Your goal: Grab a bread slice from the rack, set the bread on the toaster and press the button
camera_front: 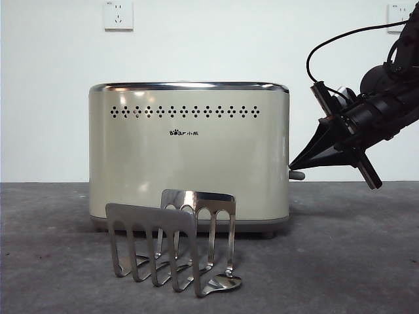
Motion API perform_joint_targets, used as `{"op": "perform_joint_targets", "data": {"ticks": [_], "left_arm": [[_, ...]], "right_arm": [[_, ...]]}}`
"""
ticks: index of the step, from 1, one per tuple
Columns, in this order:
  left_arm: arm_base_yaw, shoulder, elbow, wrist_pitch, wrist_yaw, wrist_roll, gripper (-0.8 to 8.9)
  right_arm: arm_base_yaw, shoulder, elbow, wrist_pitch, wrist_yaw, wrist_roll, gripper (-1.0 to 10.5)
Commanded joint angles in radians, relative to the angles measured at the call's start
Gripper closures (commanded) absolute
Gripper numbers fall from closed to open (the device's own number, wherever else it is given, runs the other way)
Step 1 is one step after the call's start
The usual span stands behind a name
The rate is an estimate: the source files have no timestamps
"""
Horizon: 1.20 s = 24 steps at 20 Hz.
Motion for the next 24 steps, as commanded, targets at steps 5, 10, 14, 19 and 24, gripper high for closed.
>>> {"op": "perform_joint_targets", "data": {"ticks": [5,10,14,19,24], "left_arm": [[0.000,-0.001,-0.008,0.004,0.000,-0.002,8.21],[0.000,-0.001,-0.008,0.004,0.000,-0.002,8.21],[0.000,-0.001,-0.008,0.004,0.000,-0.002,8.21],[0.000,-0.001,-0.008,0.004,0.000,-0.002,8.21],[0.000,0.000,-0.008,0.004,0.000,-0.002,8.21]], "right_arm": [[0.006,0.069,-0.051,-0.060,0.124,-0.019,9.5],[0.006,0.069,-0.051,-0.081,0.185,-0.011,9.5],[0.007,0.069,-0.051,-0.102,0.204,-0.011,9.5],[0.016,0.069,-0.051,-0.100,0.204,-0.011,9.5],[0.019,0.069,-0.051,-0.080,0.149,-0.020,9.5]]}}
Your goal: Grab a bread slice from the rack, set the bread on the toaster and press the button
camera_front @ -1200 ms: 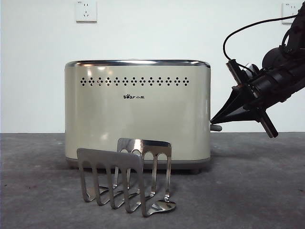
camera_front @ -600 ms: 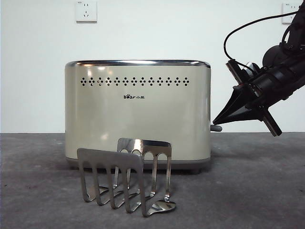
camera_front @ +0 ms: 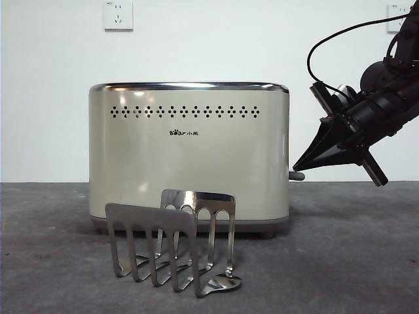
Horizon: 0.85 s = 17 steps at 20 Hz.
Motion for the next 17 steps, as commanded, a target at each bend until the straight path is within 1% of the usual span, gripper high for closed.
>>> {"op": "perform_joint_targets", "data": {"ticks": [1,5,11,17], "left_arm": [[0.000,-0.001,-0.008,0.004,0.000,-0.003,8.21],[0.000,0.001,-0.008,0.004,0.000,-0.002,8.21],[0.000,0.001,-0.008,0.004,0.000,-0.002,8.21],[0.000,0.008,-0.008,0.004,-0.008,0.018,8.21]], "right_arm": [[0.013,0.075,-0.055,-0.036,0.080,-0.016,9.5],[0.013,0.064,-0.031,-0.031,0.010,-0.016,9.5],[0.011,-0.080,-0.002,-0.029,0.051,-0.017,9.5],[0.011,-0.330,0.002,-0.056,0.061,-0.017,9.5]]}}
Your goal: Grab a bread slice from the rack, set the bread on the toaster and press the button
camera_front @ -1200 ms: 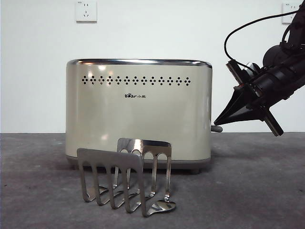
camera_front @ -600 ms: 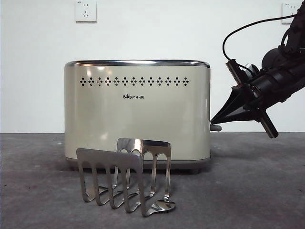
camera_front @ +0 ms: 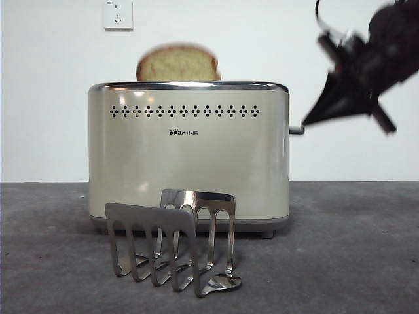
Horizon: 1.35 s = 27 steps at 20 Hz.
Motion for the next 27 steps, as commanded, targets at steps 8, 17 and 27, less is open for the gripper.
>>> {"op": "perform_joint_targets", "data": {"ticks": [8,17,27], "left_arm": [[0.000,0.020,-0.007,0.004,-0.003,0.046,8.17],[0.000,0.035,-0.006,0.004,-0.003,0.046,8.17],[0.000,0.046,-0.006,0.004,-0.003,0.046,8.17]], "right_arm": [[0.002,-0.494,-0.005,-0.239,0.245,-0.107,9.5],[0.002,-0.806,0.168,-0.495,0.704,-0.144,9.5],[0.002,-0.759,0.282,-0.842,0.776,-0.144,9.5]]}}
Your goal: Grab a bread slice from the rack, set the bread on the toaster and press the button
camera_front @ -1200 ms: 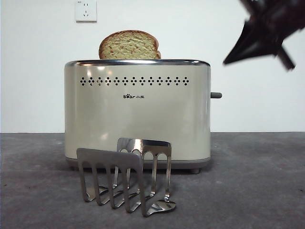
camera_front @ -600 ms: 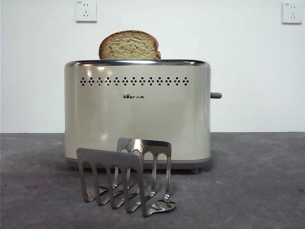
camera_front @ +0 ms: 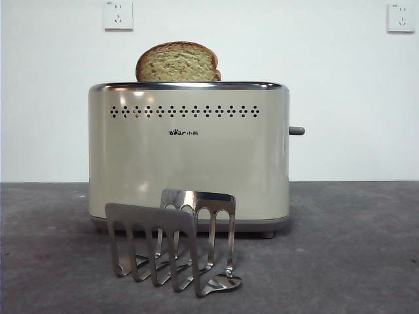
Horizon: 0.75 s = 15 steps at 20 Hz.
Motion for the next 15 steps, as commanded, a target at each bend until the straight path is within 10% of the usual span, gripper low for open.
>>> {"op": "perform_joint_targets", "data": {"ticks": [1,6,10,15], "left_arm": [[0.000,0.003,-0.006,0.004,-0.003,0.012,8.17],[0.051,0.006,-0.006,0.004,-0.002,0.012,8.17],[0.204,0.019,-0.024,0.080,-0.026,0.332,8.17],[0.446,-0.105,-0.333,0.605,0.349,0.562,8.17]], "right_arm": [[0.000,0.012,0.003,-0.018,0.002,-0.007,9.5],[0.000,0.073,0.003,-0.018,0.001,-0.007,9.5],[0.000,0.167,0.003,-0.018,0.002,-0.007,9.5],[0.000,0.297,0.003,-0.017,0.002,-0.007,9.5]]}}
